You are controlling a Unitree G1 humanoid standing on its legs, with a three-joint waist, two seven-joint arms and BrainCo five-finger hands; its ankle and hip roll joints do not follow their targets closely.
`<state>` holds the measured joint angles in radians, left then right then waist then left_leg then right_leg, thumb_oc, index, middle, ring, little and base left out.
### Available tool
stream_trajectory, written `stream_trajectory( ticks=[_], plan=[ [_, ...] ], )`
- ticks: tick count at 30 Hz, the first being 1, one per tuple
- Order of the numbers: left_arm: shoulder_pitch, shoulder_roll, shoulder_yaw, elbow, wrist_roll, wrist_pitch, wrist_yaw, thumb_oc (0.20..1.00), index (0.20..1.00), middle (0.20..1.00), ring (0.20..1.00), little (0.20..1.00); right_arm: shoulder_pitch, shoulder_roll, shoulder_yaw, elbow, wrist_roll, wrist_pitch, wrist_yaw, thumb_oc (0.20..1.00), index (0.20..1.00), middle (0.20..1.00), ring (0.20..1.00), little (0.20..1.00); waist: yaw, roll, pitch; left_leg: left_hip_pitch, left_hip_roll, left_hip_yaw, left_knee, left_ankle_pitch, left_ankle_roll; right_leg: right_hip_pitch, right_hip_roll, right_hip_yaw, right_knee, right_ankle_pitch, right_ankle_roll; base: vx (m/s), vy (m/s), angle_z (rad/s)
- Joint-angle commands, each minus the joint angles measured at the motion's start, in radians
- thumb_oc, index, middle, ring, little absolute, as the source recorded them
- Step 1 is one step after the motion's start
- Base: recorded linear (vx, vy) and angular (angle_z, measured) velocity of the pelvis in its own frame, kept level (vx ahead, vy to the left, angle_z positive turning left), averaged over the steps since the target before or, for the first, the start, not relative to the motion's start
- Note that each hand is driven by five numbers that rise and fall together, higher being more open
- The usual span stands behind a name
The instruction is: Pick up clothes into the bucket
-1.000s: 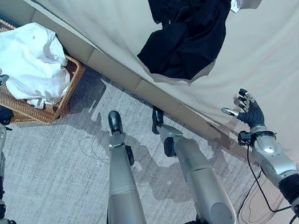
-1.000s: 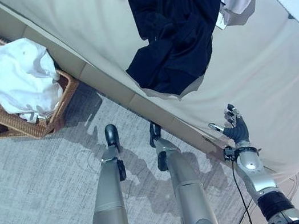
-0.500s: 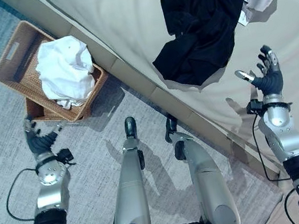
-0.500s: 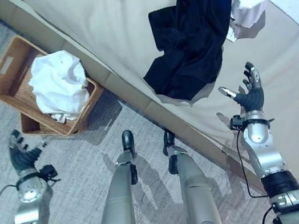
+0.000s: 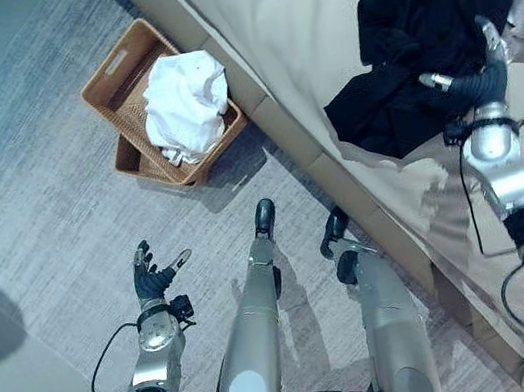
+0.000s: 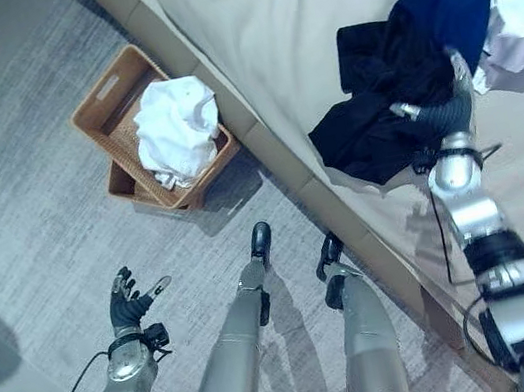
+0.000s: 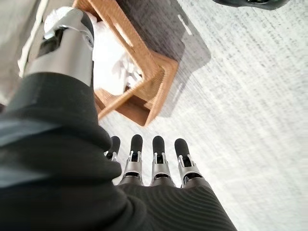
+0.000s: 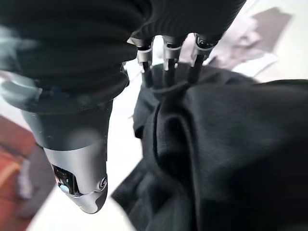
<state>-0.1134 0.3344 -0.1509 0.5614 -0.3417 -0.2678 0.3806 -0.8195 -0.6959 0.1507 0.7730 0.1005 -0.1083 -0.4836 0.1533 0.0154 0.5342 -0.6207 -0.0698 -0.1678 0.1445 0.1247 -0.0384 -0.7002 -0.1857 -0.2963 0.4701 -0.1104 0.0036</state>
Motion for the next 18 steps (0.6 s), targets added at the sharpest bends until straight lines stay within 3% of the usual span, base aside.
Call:
stream_trajectory(
  ticks=[1,7,15,18],
  plan=[
    [0.041,0.032,-0.059,-0.088,-0.009,-0.041,-0.016,1.000,1.000,1.000,1.000,1.000,-0.086,-0.111,0.090,0.075,0.002,0.030,-0.019,1.000,1.000,1.000,1.000,1.000,-0.002,0.054,-0.014,0.022,-0.008,-0.020,-0.003,-0.021,-0.001,0.070,-0.060,0.005,-0.012,-0.007,0.092,0.00,-0.031,0.09],
    [0.028,0.060,-0.156,-0.141,0.004,-0.045,-0.021,1.000,1.000,1.000,1.000,1.000,-0.347,-0.102,0.239,0.391,0.055,0.052,0.009,1.000,1.000,1.000,1.000,1.000,0.012,0.084,-0.014,-0.051,-0.022,-0.025,0.028,-0.026,0.006,-0.001,-0.065,0.011,0.025,-0.019,0.090,0.02,-0.002,0.09],
    [-0.019,0.060,-0.222,-0.177,0.013,-0.044,-0.016,1.000,1.000,1.000,1.000,1.000,-0.500,-0.122,0.364,0.555,0.057,0.071,0.068,1.000,1.000,1.000,1.000,1.000,0.015,0.108,-0.014,-0.114,-0.030,-0.034,0.021,-0.009,0.002,-0.077,-0.079,0.010,0.065,-0.034,0.087,0.02,0.012,0.05],
    [-0.040,0.062,-0.247,-0.178,0.020,-0.040,-0.025,1.000,1.000,1.000,1.000,1.000,-0.541,-0.137,0.416,0.624,0.036,0.097,0.134,1.000,1.000,1.000,1.000,1.000,0.017,0.115,-0.014,-0.134,-0.035,-0.034,0.018,-0.006,0.004,-0.100,-0.083,0.012,0.072,-0.033,0.088,0.03,0.004,0.07]
  ],
)
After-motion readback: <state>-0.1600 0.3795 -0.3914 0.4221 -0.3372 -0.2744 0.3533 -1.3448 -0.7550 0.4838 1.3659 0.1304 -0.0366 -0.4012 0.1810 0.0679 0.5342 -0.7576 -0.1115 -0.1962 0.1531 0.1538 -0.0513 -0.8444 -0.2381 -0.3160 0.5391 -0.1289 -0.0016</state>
